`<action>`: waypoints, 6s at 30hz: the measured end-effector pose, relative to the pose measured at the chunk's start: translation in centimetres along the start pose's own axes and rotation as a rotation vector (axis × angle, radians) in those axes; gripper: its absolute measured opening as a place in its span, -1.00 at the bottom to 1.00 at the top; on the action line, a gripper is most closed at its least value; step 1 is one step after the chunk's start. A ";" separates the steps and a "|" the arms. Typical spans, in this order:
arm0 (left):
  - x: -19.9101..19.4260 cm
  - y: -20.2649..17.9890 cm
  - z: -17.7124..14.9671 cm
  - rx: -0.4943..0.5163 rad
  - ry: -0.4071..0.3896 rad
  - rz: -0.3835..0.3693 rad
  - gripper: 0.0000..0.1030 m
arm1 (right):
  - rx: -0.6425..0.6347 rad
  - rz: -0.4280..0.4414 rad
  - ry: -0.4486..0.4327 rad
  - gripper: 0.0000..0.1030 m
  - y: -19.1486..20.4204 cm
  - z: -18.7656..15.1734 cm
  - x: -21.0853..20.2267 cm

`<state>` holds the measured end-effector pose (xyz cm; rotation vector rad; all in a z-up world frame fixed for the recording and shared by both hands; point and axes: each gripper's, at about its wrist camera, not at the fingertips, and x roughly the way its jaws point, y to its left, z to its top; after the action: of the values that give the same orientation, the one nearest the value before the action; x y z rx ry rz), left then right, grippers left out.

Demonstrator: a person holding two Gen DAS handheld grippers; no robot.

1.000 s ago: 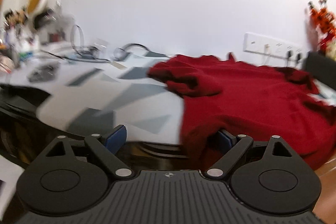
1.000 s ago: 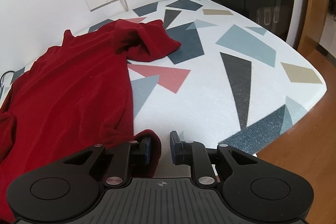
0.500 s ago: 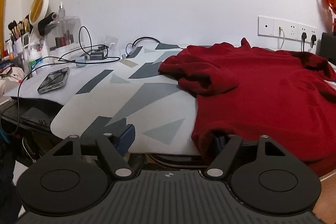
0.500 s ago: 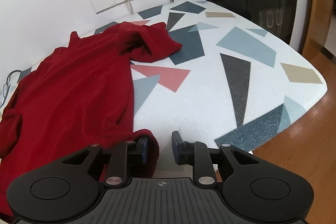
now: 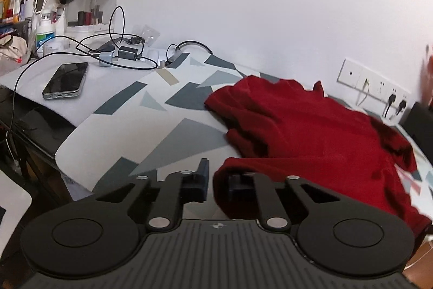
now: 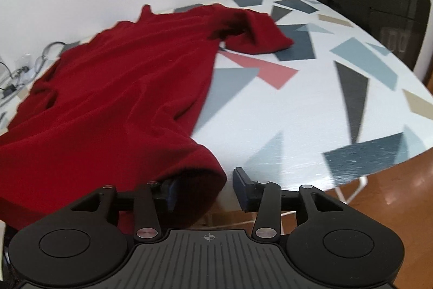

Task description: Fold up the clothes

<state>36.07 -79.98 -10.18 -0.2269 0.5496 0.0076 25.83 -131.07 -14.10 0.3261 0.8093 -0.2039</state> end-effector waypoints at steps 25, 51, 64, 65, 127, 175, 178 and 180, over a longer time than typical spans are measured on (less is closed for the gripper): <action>1.1 0.5 -3.4 -0.089 0.211 0.043 -0.78 | -0.012 -0.214 -0.097 -0.90 -2.3 -3.8 -2.6; -4.4 -4.4 1.1 0.108 0.214 0.084 0.89 | 0.242 -0.037 -0.012 0.55 -2.7 -1.7 -7.4; -0.6 -5.6 9.2 0.107 0.115 0.071 0.90 | 0.353 0.038 -0.271 0.40 -7.5 8.1 -11.3; -0.1 -5.5 10.3 0.082 0.109 0.053 0.92 | 0.333 0.051 -0.304 0.41 -7.3 9.7 -11.6; 36.1 -3.1 17.5 0.237 0.371 0.370 0.92 | -0.009 -0.247 -0.093 -0.76 0.6 28.2 24.8; 43.6 -17.2 25.8 -0.031 0.432 -0.479 -0.88 | -0.033 0.457 -0.103 -0.89 5.4 40.5 26.9; 39.9 -17.8 26.0 0.054 0.408 -0.499 -0.88 | -0.014 0.505 -0.127 -0.89 4.8 39.2 24.4; 36.8 -18.0 24.5 0.164 0.386 -0.449 -0.88 | -0.036 0.501 -0.111 -0.89 4.7 37.7 23.2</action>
<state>81.39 -94.21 -5.15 -0.1878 0.8682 -0.5251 68.29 -141.59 -5.98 0.4684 0.5996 0.2597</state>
